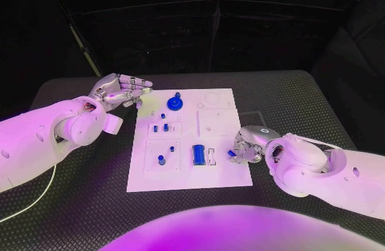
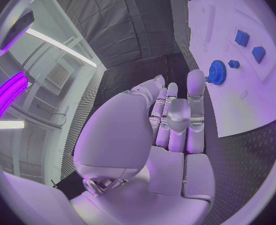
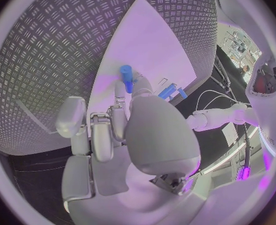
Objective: Assemble the parts on the task board
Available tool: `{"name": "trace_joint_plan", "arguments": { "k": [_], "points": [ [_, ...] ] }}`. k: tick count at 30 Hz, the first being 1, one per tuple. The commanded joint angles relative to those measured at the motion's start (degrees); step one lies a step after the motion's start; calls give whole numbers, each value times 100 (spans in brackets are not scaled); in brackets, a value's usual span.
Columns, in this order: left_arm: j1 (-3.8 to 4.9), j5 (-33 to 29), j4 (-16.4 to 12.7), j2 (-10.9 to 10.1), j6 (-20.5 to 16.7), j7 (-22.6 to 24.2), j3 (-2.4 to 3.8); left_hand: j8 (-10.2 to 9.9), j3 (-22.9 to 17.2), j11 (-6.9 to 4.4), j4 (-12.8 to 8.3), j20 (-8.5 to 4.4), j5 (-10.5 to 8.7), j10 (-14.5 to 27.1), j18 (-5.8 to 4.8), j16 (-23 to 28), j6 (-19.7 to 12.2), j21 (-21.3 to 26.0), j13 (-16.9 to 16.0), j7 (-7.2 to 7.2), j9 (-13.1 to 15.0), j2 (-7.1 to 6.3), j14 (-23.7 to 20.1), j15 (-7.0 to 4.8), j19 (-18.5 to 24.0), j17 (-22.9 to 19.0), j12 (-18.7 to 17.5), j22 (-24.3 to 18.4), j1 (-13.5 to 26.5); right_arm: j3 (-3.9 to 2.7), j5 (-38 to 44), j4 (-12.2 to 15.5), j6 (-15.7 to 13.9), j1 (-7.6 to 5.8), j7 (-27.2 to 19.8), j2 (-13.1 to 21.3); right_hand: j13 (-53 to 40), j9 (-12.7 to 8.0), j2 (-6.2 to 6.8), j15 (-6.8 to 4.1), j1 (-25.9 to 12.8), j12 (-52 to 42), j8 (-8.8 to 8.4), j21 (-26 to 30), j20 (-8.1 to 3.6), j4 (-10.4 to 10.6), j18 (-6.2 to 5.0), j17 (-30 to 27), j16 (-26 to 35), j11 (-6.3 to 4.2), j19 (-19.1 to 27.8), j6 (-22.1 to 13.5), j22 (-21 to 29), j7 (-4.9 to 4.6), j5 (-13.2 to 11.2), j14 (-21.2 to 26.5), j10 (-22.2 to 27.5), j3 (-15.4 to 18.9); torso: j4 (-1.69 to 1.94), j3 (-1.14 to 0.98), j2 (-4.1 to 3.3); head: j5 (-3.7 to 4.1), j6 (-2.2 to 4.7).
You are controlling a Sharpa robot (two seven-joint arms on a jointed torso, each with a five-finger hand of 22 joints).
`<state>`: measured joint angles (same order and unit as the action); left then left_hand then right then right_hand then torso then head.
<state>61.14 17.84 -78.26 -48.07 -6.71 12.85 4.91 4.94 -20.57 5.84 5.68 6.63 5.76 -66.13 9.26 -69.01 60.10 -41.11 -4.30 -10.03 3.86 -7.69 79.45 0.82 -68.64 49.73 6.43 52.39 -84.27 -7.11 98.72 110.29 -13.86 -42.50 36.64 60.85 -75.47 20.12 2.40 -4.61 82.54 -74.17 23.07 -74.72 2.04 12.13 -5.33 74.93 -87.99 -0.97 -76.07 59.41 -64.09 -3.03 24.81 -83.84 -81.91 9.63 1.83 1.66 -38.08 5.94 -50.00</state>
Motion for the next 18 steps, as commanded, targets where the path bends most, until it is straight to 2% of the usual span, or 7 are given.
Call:
{"name": "trace_joint_plan", "arguments": {
  "k": [1,6,11,12,14,16,18],
  "points": [
    [4,-26,-4,-2,67,14,5,-24,-9,11,-16,15,5,38,75,13,-30,33,-3,-3,-1,4,-35,13,33,-5,29,-6,37,47,157,-32,224,52,146,-14,4,-40,-308,-44,470,55,-19,10,-55,-69,-10,1094,-4,-59,-10,19,-9,30,45,-532,11,-209,-6,-7,0,-18,0],
    [-3,-26,0,0,71,11,5,-24,-9,11,-16,15,5,38,75,13,-30,33,-3,-3,-1,4,-35,13,33,-5,29,-6,37,46,107,27,96,54,156,-6,15,-50,-249,-31,658,95,-75,9,-60,-67,-7,1101,-5,-50,-10,13,-18,0,44,-533,29,-703,-7,-3,5,-28,0],
    [-12,-26,3,3,74,8,5,-24,-9,11,-16,15,5,38,75,13,-30,33,-3,-3,-1,4,-35,13,33,-5,29,-6,37,44,-240,158,-204,54,103,49,4,-76,-66,5,541,100,-190,-4,-30,133,0,1125,-16,1,-18,-107,-43,-59,307,-538,22,-1236,-13,-1,3,-31,0],
    [-14,-26,3,6,75,7,5,-24,-9,11,-16,15,5,38,75,13,-30,33,-3,-3,-1,4,-35,13,33,-5,29,-6,37,44,-374,206,-298,53,78,67,-6,-85,56,29,477,93,-226,-13,-7,223,3,1139,-22,8,-24,-104,-58,-81,441,-541,19,-1487,-8,-2,3,-27,0],
    [-16,-26,5,10,76,6,5,-24,-9,11,-16,15,5,38,75,13,-30,33,-3,-3,-1,4,-35,13,33,-5,29,-6,37,43,-515,257,-413,52,50,84,-13,-89,153,32,410,88,-254,-18,4,297,1,1148,-27,21,-25,-102,-66,-93,481,-543,13,-1723,-5,-1,4,-25,0],
    [-18,-26,6,17,77,5,5,-20,-11,11,-17,16,4,39,75,9,-28,40,-5,-3,0,9,-36,14,33,0,40,-8,49,43,-692,321,-587,52,6,99,-27,-75,369,36,268,76,-277,-25,8,377,-3,1153,-29,34,-27,-79,-80,-97,472,-543,-2,-2142,0,4,8,-19,0],
    [-19,-26,6,20,78,5,5,-20,-11,11,-17,16,4,39,75,9,-28,40,-5,-3,0,9,-36,14,33,0,40,-8,49,42,-806,356,-723,51,-29,103,-38,-60,434,38,177,66,-279,-32,14,397,1,1159,-31,30,-31,-64,-92,-99,473,-545,-13,-2335,2,6,5,-21,0]
  ]
}}
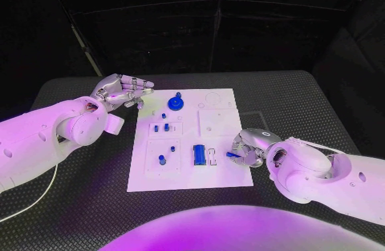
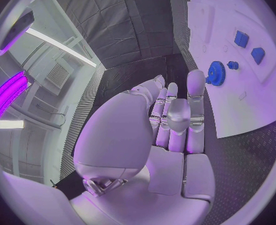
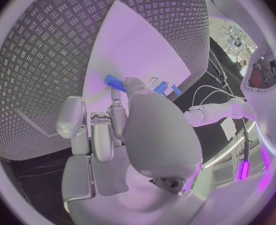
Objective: Assemble the parts on the task board
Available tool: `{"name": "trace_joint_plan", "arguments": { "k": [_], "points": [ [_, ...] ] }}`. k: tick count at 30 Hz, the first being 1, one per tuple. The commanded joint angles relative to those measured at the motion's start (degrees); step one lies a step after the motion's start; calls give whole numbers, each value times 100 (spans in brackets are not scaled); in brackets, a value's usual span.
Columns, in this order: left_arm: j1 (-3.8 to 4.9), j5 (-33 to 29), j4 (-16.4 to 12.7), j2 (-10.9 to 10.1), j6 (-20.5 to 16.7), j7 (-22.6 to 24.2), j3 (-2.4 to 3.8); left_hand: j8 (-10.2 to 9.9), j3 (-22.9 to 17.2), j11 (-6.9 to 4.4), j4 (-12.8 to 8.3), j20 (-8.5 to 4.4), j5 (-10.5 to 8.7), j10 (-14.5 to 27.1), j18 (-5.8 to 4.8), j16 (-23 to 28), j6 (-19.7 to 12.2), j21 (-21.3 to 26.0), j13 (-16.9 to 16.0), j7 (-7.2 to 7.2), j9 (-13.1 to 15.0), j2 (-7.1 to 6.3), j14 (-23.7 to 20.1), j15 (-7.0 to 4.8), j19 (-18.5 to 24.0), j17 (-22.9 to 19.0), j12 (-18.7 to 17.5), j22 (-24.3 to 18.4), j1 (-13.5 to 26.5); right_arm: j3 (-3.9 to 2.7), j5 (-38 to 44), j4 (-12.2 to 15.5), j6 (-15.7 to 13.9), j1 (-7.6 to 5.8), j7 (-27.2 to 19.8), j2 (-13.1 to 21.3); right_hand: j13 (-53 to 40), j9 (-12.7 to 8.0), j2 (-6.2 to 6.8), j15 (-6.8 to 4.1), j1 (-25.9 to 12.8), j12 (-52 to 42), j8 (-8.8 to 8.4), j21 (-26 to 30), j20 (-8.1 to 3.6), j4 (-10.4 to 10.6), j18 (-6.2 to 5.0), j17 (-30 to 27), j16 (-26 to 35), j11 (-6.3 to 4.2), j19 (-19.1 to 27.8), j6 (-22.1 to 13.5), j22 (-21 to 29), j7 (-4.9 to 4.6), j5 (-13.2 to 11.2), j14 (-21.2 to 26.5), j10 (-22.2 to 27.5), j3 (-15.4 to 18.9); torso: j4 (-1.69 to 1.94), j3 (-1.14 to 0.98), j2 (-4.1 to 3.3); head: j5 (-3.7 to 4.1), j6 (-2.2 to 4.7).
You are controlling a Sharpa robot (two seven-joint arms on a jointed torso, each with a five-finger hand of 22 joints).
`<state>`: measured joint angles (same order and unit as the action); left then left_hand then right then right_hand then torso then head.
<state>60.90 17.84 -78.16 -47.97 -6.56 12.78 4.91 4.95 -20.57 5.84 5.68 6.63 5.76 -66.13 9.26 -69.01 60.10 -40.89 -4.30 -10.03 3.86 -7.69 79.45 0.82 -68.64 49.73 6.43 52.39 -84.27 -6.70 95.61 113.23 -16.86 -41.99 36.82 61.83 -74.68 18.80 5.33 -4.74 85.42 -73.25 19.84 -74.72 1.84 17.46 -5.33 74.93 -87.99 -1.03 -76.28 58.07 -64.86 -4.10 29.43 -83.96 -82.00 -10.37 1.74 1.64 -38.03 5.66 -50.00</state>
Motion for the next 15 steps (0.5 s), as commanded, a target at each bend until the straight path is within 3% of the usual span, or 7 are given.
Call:
{"name": "trace_joint_plan", "arguments": {
  "k": [1,8,15],
  "points": [
    [5,-26,-5,11,63,12,5,-20,-11,11,-17,16,4,39,75,9,-28,18,-5,-3,0,9,-36,14,33,-1,40,-9,49,1,-545,76,-497,0,-67,3,-119,74,144,50,-121,-26,45,-33,35,-134,2,1162,-32,37,-12,74,-18,9,12,-533,-6,-356,11,6,-2,0,0],
    [4,-26,-12,3,62,12,5,-20,-11,11,-17,16,4,39,75,9,-28,18,-5,-3,0,9,-36,14,33,-1,40,-9,49,0,-760,100,-867,-1,-163,-81,-145,102,298,54,-316,-53,38,-47,36,-138,4,1190,-46,44,-23,82,-42,13,29,-539,-28,-625,0,8,-8,-21,0],
    [3,-26,-26,2,65,11,5,-20,-11,11,-17,16,4,39,75,9,-28,18,-5,-3,0,9,-36,14,33,-1,40,-9,49,0,-921,26,-994,-2,-190,-237,-155,117,370,56,-451,-63,37,-50,39,-130,5,1198,-50,45,-25,91,-49,14,-15,-540,-38,-710,3,9,-6,-21,0]
  ]
}}
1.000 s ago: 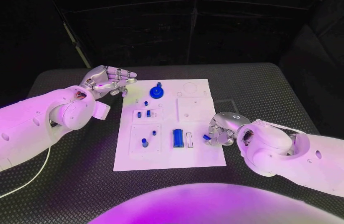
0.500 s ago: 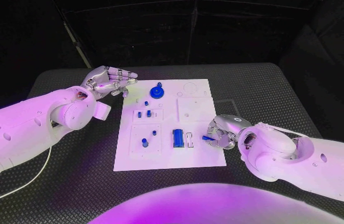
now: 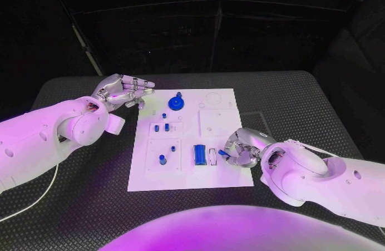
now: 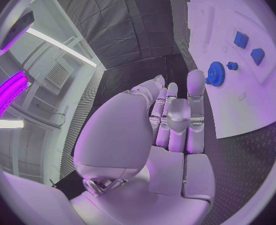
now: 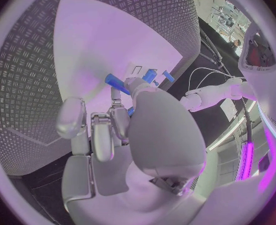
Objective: Assemble the parts on the task board
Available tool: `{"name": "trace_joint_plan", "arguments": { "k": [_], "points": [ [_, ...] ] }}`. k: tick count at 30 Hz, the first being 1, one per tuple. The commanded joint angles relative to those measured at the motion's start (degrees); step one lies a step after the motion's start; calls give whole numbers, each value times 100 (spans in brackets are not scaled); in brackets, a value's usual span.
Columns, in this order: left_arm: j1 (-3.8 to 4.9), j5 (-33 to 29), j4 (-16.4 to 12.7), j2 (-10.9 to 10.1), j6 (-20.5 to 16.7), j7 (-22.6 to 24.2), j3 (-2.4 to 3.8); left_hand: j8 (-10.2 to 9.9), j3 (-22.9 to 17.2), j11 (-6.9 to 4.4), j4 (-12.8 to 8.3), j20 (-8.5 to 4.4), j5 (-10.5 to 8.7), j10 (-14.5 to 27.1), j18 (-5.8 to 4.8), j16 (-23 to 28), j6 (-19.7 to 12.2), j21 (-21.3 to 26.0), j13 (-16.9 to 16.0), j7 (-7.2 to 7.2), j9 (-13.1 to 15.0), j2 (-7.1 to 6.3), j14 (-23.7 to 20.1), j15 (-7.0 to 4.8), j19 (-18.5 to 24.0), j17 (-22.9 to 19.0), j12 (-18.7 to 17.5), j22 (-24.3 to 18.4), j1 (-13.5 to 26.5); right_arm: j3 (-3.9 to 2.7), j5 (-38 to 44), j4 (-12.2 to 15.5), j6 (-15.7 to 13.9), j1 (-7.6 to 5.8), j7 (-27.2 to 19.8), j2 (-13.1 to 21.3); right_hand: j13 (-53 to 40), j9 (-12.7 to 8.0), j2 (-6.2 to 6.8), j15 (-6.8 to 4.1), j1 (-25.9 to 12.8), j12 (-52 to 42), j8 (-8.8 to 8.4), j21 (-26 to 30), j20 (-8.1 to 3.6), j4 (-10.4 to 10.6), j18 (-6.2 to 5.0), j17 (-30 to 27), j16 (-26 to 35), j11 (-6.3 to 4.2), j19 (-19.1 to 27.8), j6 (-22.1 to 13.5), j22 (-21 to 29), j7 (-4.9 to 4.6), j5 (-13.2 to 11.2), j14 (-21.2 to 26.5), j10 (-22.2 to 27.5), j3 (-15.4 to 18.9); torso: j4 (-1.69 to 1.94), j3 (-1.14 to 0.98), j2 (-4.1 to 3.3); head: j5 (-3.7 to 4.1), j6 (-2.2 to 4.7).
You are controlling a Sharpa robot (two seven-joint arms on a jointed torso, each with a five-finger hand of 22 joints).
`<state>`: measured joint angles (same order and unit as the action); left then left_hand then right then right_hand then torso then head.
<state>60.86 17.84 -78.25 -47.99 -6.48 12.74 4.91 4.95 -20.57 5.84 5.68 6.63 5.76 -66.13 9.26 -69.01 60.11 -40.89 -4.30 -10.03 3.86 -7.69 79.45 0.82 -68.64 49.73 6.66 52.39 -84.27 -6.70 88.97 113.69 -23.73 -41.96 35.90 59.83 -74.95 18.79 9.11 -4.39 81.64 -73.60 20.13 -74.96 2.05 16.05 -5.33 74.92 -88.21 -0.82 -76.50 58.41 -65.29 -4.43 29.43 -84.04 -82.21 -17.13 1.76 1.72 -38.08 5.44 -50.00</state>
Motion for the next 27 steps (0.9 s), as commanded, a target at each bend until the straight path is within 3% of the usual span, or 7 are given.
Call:
{"name": "trace_joint_plan", "arguments": {
  "k": [1,6,11,15,22,27],
  "points": [
    [7,-26,-19,3,58,14,5,-20,-11,11,-17,16,4,39,75,9,-28,18,-5,-3,0,9,-36,14,33,-1,17,-9,49,0,-281,-40,-320,-6,-95,-68,-130,121,2,21,-101,-31,8,-28,18,13,6,1200,-28,24,-5,61,-8,48,-30,-533,-19,-44,2,2,-3,-1,0],
    [7,-26,-25,0,61,8,5,-20,-11,11,-17,16,4,39,75,9,-28,18,-5,-3,0,9,-36,14,33,-1,17,-9,49,0,-382,-126,-298,-6,-79,-186,-144,141,51,24,-329,-48,18,-31,21,34,7,1207,-32,22,-9,92,-18,56,11,-535,-35,-47,10,-2,-3,-7,0],
    [7,-26,-28,-1,62,8,5,-20,-12,11,-17,16,4,39,75,9,-28,18,-5,-3,0,9,-36,14,33,0,18,-9,49,0,-461,-227,-207,-7,-50,-304,-161,184,45,13,-755,-68,54,-35,12,40,9,1222,-39,6,-18,165,-30,80,480,-538,-57,130,2,-1,0,-25,0],
    [7,-26,-27,12,67,10,5,-20,-9,14,-14,17,3,44,75,7,-31,26,-6,-7,0,9,-37,15,34,1,23,-12,64,-1,-483,-306,-174,-7,-30,-384,-176,216,17,-8,-1036,-82,73,-37,-2,21,11,1232,-44,-14,-26,195,-40,102,1023,-540,-72,394,5,3,-5,-20,0],
    [7,-26,-30,16,91,7,5,-21,-3,17,-2,19,1,48,75,8,-34,31,-6,-10,-1,10,-39,18,33,-4,27,-14,88,-1,-495,-361,-120,-8,10,-478,-191,245,-42,-14,-1335,-94,91,-37,-13,55,12,1239,-47,-22,-32,229,-49,116,1041,-541,-85,746,-5,-3,-6,-38,0],
    [7,-26,-31,19,106,1,6,-21,-3,17,-1,19,0,49,75,8,-34,32,-6,-10,-1,10,-39,18,33,-5,27,-15,90,-1,-496,-376,-104,-8,26,-515,-198,249,-62,-18,-1374,-101,90,-36,-16,54,12,1238,-46,-26,-33,234,-49,121,1011,-541,-89,811,-8,-7,2,-40,0]
  ]
}}
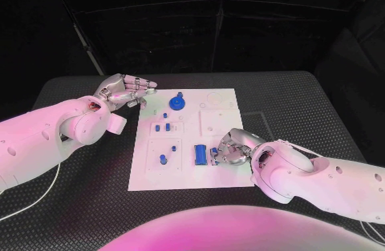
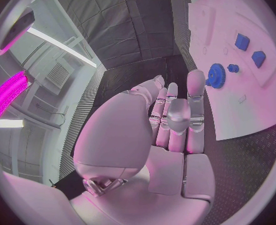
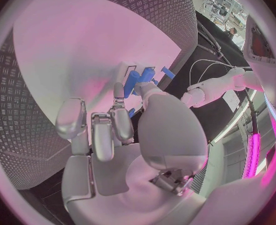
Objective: Assemble the parts on the task board
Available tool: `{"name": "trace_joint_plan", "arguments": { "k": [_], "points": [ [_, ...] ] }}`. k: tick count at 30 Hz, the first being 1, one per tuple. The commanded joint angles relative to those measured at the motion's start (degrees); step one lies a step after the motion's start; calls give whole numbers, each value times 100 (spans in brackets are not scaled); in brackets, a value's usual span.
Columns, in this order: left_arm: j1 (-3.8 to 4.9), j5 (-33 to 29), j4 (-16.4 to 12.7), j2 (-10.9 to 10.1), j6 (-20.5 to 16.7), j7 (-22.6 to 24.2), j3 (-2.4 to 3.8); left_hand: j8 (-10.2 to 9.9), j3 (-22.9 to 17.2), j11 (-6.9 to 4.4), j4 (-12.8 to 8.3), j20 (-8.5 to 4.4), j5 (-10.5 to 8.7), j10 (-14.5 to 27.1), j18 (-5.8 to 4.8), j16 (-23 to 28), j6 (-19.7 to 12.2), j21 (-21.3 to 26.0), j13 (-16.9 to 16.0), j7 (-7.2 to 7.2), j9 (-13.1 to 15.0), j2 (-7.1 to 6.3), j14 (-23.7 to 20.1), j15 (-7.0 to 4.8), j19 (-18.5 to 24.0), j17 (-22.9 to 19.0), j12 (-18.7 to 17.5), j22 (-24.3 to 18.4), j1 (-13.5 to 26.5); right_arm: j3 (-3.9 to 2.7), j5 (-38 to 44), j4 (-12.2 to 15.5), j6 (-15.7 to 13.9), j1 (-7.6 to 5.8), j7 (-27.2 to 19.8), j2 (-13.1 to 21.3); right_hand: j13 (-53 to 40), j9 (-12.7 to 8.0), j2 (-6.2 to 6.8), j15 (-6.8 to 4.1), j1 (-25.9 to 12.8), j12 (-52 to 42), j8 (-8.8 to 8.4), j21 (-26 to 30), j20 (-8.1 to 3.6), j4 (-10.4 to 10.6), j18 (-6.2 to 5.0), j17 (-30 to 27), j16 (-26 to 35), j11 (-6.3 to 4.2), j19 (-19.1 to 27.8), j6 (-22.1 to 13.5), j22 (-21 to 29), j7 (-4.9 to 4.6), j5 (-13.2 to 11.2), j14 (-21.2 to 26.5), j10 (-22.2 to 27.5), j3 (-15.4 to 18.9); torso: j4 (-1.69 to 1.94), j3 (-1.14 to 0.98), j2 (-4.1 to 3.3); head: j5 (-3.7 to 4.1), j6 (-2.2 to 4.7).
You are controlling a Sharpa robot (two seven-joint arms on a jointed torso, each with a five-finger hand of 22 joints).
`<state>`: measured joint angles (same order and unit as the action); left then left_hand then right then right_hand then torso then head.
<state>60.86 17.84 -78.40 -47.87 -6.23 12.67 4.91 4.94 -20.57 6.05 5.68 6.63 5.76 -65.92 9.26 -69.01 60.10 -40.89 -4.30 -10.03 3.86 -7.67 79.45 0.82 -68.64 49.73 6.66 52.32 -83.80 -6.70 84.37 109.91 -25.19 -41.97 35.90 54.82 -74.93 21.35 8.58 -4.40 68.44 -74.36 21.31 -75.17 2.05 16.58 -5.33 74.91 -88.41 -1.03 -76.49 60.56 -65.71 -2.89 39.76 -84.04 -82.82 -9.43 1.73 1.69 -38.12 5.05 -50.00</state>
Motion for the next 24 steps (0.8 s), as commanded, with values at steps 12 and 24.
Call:
{"name": "trace_joint_plan", "arguments": {
  "k": [12,24],
  "points": [
    [8,-26,-14,8,97,-3,6,-21,-3,-4,-1,19,0,28,75,8,-34,32,-6,-10,-1,7,-39,18,33,-5,27,-7,43,-1,14,-21,103,-6,16,-68,-193,-7,6,-11,-204,-9,-53,10,-14,10,7,1223,-17,3,-14,4,21,-41,-312,-537,-18,307,0,-5,7,-18,0],
    [9,-26,-13,3,103,-16,6,-21,-1,-3,3,20,0,31,76,9,-36,39,-6,-11,-1,8,-41,19,35,-7,29,-11,52,-1,17,-14,83,-6,-12,-41,-200,16,-204,-1,-731,-5,-82,49,-1,26,-2,1200,-4,14,7,18,51,-41,-2593,-533,-9,1438,-3,-7,7,-27,0]
  ]
}}
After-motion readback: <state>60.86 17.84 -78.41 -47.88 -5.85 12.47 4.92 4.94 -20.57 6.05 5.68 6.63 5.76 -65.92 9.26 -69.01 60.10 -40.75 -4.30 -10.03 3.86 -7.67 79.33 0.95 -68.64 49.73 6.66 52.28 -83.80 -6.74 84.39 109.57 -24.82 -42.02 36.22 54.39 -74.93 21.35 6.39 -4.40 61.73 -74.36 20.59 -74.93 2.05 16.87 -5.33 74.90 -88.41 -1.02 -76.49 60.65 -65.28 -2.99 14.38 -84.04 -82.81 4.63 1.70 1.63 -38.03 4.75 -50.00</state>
